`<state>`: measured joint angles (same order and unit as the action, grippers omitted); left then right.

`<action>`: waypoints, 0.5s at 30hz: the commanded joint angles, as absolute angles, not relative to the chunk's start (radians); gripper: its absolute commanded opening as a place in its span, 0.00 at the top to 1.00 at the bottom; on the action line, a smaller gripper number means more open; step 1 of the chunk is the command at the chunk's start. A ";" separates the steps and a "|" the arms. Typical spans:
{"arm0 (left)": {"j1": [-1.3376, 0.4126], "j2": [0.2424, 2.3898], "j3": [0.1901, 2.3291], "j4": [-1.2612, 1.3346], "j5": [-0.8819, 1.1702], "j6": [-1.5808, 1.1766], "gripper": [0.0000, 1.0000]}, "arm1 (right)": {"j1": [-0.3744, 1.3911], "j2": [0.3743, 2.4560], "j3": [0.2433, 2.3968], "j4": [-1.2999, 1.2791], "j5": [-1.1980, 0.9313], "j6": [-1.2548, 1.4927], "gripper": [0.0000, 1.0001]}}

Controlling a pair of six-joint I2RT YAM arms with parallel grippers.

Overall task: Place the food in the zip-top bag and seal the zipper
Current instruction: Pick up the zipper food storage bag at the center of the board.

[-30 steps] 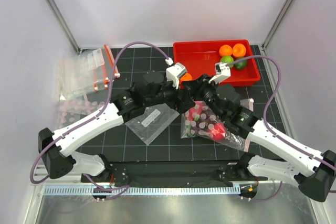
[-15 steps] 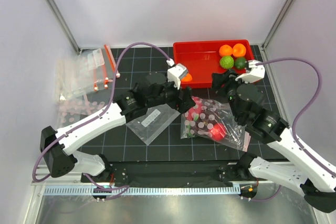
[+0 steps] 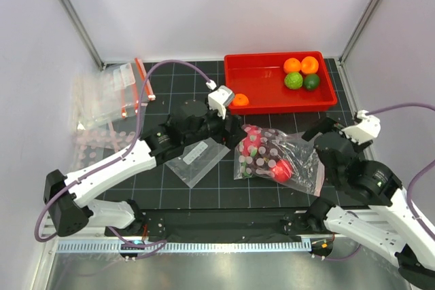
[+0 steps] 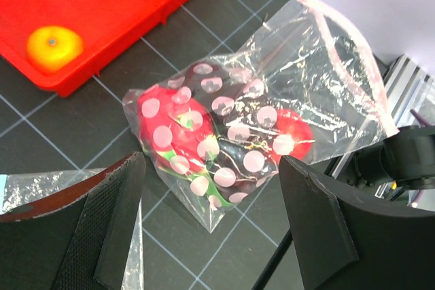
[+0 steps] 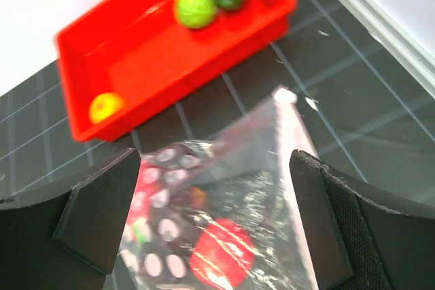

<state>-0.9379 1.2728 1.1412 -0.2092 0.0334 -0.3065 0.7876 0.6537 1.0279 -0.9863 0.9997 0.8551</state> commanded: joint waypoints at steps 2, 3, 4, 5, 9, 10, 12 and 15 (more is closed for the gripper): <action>-0.940 1.235 1.143 -0.137 0.009 -0.302 0.17 | 0.782 0.708 1.002 -1.262 1.075 1.161 0.00; -0.940 1.233 1.143 -0.137 0.009 -0.301 0.17 | 0.782 0.719 0.993 -1.272 1.071 1.186 0.00; -0.942 1.232 1.143 -0.138 0.009 -0.301 0.17 | 0.782 0.726 0.986 -1.273 1.063 1.199 0.00; -0.942 1.230 1.141 -0.138 0.009 -0.301 0.17 | 0.781 0.727 0.971 -1.267 1.055 1.206 0.00; -0.942 1.220 1.138 -0.144 -0.029 -0.298 0.17 | 0.781 0.700 0.888 -1.188 1.043 1.235 0.00; -0.940 1.215 1.138 -0.146 -0.031 -0.296 0.17 | 0.778 0.703 0.873 -1.157 1.040 1.236 0.00; -0.942 1.209 1.137 -0.147 -0.035 -0.298 0.17 | 0.767 0.716 0.842 -1.143 1.040 1.258 0.00; -0.942 1.200 1.132 -0.149 -0.038 -0.295 0.17 | 0.723 0.747 0.813 -1.111 1.025 1.276 0.00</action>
